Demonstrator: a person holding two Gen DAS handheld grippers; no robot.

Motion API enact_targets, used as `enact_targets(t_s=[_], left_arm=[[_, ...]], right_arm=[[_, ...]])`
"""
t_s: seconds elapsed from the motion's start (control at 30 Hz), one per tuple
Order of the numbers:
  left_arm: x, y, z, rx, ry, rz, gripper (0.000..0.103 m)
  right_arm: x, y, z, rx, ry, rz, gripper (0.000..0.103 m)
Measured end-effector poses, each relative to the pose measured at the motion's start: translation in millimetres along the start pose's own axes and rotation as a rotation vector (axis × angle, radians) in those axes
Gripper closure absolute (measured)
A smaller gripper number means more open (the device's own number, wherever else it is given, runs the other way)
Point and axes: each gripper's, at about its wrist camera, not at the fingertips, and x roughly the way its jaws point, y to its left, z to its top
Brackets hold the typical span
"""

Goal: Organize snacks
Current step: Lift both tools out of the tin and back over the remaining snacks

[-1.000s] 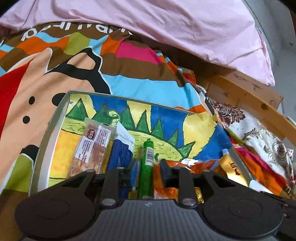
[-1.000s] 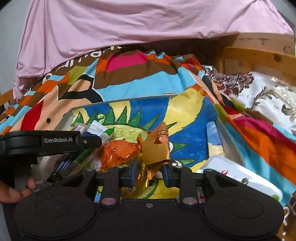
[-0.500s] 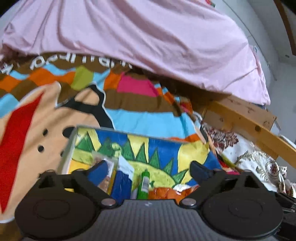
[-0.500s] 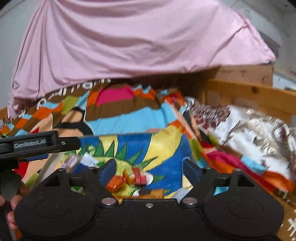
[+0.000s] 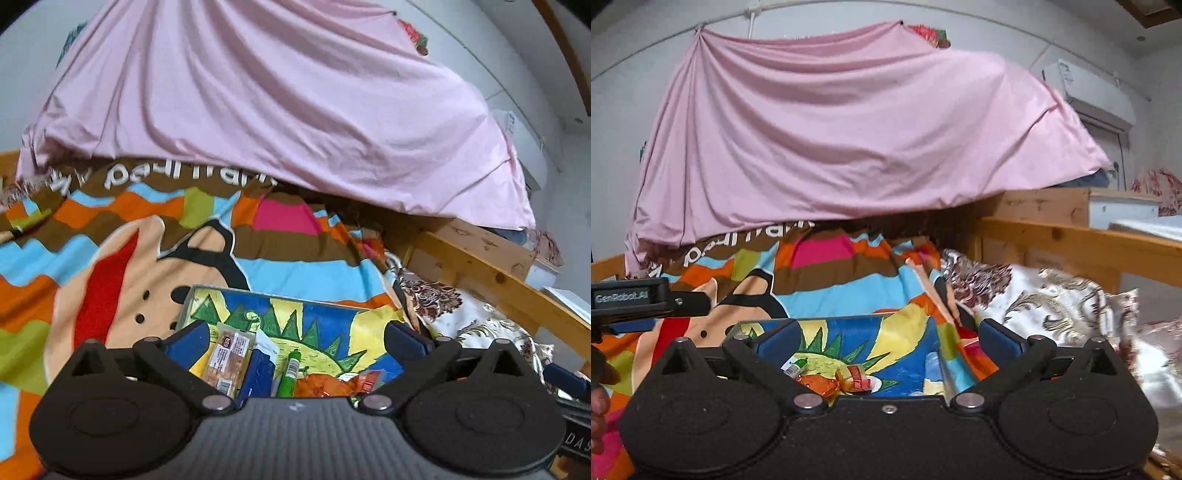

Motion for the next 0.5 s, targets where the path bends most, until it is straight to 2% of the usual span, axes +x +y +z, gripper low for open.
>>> enact_targets(t_s=[0.1,0.37,0.5], left_arm=[[-27.6,-9.8,-6.6,0.044,-0.035,0.029,0.0],[-88.0,-21.2,-34.3,0.079,-0.021,0.099,0.0],[-118.0,-17.2,-49.2,0.064,-0.029,0.129,0.0]], right_arm=[[-23.1,-6.2,0.0,0.011,-0.003,-0.002,0.001],[-84.1,-18.0,-6.8,0.019,0.008,-0.005,0.001],[-114.4,-21.0,-13.7,0.012,0.033,-0.002,0.001]])
